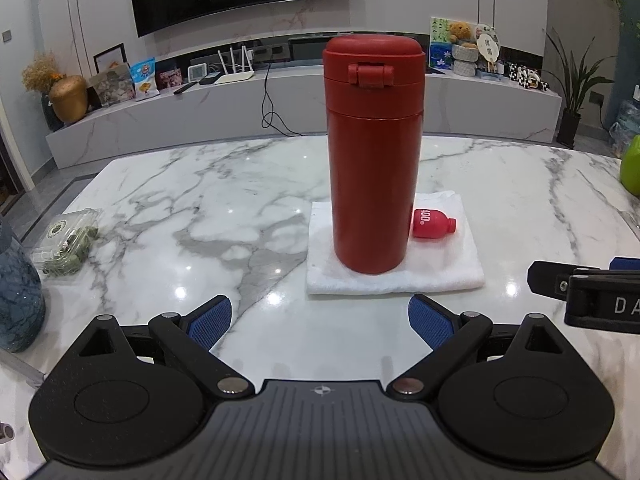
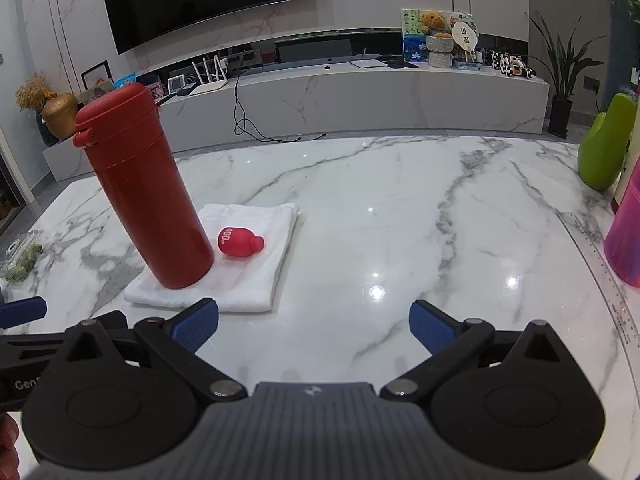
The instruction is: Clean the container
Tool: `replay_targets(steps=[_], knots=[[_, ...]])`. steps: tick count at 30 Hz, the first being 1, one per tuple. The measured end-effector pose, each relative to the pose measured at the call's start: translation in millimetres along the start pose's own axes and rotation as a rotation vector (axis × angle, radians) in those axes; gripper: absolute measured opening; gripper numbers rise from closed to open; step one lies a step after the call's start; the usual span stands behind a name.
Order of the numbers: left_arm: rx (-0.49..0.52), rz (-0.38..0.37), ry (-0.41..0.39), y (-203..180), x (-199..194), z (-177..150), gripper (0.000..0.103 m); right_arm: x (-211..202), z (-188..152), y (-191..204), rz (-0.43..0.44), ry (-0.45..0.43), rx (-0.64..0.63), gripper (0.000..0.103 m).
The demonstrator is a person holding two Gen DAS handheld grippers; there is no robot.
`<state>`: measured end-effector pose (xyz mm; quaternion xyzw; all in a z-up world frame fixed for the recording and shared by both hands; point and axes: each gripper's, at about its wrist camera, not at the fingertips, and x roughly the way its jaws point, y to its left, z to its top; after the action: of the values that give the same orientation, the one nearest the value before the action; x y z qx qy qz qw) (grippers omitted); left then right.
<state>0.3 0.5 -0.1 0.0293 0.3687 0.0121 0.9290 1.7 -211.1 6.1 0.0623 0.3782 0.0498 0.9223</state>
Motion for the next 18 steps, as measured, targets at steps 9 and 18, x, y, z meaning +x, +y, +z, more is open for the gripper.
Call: replay_targets(steps=[9, 18], knots=[[0.014, 0.023, -0.014, -4.6, 1.2, 1.6, 0.097, -0.9, -2.4, 0.3, -0.008, -0.007, -0.01, 0.103], [0.023, -0.005, -0.013, -3.7, 3.3, -3.6, 0.097, -0.4, -2.7, 1.5, -0.007, -0.001, -0.006, 0.103]])
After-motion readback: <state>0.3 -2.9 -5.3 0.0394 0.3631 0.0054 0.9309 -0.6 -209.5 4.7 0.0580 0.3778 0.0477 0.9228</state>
